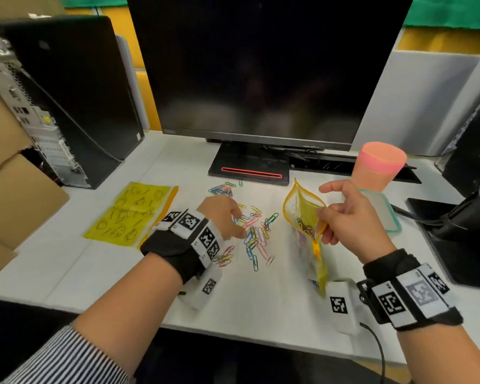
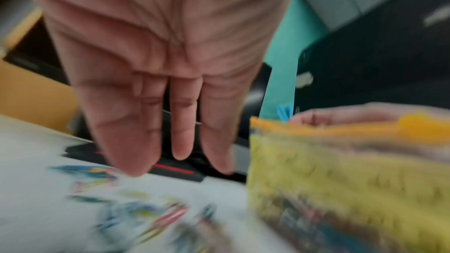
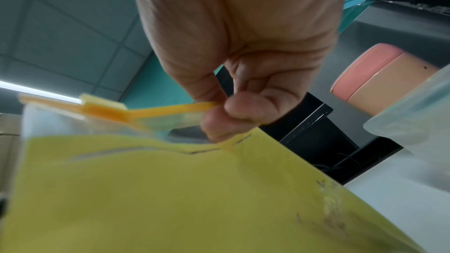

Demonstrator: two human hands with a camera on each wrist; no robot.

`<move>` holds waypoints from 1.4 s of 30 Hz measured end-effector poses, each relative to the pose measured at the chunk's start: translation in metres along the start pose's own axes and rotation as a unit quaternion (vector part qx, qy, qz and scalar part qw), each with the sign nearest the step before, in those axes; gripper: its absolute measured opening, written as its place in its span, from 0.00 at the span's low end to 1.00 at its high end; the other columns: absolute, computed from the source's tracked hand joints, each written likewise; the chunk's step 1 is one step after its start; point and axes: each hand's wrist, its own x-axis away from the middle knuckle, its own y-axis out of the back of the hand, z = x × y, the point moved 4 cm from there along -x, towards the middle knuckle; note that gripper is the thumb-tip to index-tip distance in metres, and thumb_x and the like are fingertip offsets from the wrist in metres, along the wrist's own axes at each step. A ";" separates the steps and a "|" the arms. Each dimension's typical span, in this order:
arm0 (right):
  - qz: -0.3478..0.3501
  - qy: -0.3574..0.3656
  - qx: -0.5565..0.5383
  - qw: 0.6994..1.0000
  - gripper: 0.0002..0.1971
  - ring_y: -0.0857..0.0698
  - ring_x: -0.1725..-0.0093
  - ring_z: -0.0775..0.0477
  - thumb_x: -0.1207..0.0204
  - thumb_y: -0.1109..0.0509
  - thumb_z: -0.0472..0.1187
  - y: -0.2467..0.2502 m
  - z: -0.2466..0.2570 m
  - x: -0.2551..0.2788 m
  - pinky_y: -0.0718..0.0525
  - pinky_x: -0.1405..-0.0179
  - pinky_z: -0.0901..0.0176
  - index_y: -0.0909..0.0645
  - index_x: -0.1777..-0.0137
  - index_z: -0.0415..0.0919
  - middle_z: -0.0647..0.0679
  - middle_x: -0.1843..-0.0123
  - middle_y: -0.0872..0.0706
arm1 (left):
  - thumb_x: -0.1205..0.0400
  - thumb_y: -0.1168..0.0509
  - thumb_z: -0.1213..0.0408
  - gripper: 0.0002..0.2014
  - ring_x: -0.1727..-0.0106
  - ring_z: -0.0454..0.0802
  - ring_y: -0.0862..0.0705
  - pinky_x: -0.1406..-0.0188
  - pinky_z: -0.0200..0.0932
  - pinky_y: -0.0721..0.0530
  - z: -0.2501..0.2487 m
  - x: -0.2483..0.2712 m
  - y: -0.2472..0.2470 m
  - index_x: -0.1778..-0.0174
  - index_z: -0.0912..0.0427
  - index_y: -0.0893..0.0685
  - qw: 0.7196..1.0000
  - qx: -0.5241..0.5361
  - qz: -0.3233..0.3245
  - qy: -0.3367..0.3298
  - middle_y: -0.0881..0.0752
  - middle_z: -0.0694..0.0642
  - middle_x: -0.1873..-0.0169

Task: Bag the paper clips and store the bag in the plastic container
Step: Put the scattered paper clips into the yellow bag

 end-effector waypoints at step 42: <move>0.008 0.003 0.010 1.000 0.14 0.22 0.83 0.45 0.23 0.37 0.28 -0.003 -0.001 0.002 0.25 0.82 0.60 0.27 0.42 0.45 0.27 0.68 0.17 | 0.35 0.25 0.59 0.11 0.51 0.55 0.12 0.48 0.51 0.12 -0.003 -0.074 -0.053 0.59 0.55 0.15 0.993 -0.106 0.059 0.009 0.11 0.53 0.54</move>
